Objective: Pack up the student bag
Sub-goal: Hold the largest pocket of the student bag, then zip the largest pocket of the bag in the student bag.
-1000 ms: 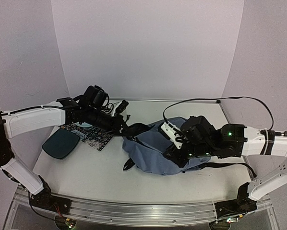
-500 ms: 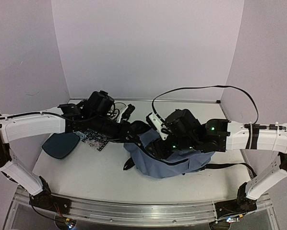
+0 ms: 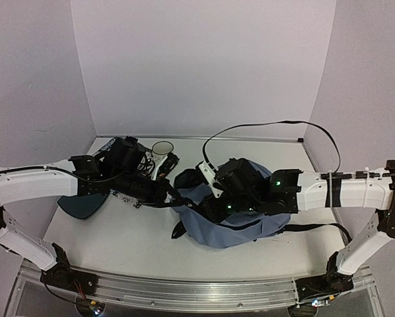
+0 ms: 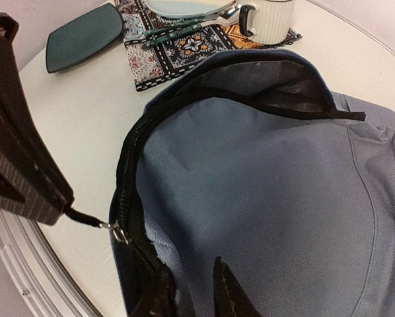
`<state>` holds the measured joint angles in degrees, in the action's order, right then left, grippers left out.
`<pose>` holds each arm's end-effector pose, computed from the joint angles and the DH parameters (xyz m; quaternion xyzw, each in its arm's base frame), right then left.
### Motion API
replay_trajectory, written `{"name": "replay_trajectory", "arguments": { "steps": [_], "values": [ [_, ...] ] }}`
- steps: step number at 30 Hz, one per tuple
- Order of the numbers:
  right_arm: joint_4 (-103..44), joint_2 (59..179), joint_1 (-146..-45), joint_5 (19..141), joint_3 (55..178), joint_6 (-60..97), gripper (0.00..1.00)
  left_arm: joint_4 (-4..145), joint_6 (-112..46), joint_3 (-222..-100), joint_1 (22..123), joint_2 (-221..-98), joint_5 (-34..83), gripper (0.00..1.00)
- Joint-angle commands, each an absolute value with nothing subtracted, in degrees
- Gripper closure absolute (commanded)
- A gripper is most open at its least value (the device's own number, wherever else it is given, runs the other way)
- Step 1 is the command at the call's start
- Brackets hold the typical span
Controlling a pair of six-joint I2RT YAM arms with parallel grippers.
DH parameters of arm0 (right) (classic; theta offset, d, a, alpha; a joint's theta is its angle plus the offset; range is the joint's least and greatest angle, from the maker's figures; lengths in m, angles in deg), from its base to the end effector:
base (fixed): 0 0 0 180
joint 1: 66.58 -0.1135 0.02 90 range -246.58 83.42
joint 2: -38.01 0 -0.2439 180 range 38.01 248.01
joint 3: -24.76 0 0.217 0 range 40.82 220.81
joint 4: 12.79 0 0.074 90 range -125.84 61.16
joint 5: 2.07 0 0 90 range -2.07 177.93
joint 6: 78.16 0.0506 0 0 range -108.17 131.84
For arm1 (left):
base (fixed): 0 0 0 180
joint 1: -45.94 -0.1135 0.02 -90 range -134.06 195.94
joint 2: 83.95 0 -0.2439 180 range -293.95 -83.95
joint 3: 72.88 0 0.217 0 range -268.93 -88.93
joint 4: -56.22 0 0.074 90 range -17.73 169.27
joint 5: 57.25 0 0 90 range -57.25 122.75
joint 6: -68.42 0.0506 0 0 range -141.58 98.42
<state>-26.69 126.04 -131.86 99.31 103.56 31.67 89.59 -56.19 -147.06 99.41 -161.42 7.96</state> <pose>0.1510 0.3042 0.2739 -0.2704 0.7870 0.3099 0.4598 0.1496 -0.2376 0.2675 0.2380 0.8452 -0.4426 0.1818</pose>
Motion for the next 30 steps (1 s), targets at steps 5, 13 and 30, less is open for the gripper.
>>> {"name": "replay_trajectory", "arguments": {
  "steps": [5,13,30],
  "values": [
    [-36.4,120.5,-131.2,97.8,102.0,31.0,0.99,83.8,-58.5,-142.9,99.1,-159.3,15.3,1.0],
    [-38.7,118.9,-131.2,89.8,99.1,32.3,1.0,85.0,-57.3,-145.8,91.8,-162.1,17.2,1.0],
    [-42.7,112.1,-131.2,94.4,96.5,30.6,1.0,89.7,-46.5,-149.4,85.2,-170.4,29.8,1.0]
  ]
}}
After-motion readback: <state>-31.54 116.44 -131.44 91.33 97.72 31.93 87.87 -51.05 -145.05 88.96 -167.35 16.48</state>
